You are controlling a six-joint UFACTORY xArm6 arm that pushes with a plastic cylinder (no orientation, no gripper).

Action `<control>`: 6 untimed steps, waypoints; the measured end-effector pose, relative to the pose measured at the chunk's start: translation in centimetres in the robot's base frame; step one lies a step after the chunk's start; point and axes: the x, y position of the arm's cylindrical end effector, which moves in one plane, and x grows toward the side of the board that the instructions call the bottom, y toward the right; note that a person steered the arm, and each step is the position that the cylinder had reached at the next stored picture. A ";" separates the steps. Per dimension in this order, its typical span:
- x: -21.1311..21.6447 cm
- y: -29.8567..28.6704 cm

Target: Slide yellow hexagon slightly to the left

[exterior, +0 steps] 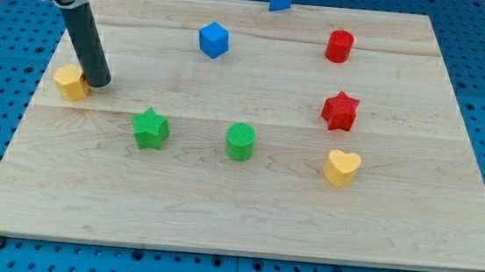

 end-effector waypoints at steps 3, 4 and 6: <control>0.0 0.0; 0.0 -0.8; 1.2 -2.3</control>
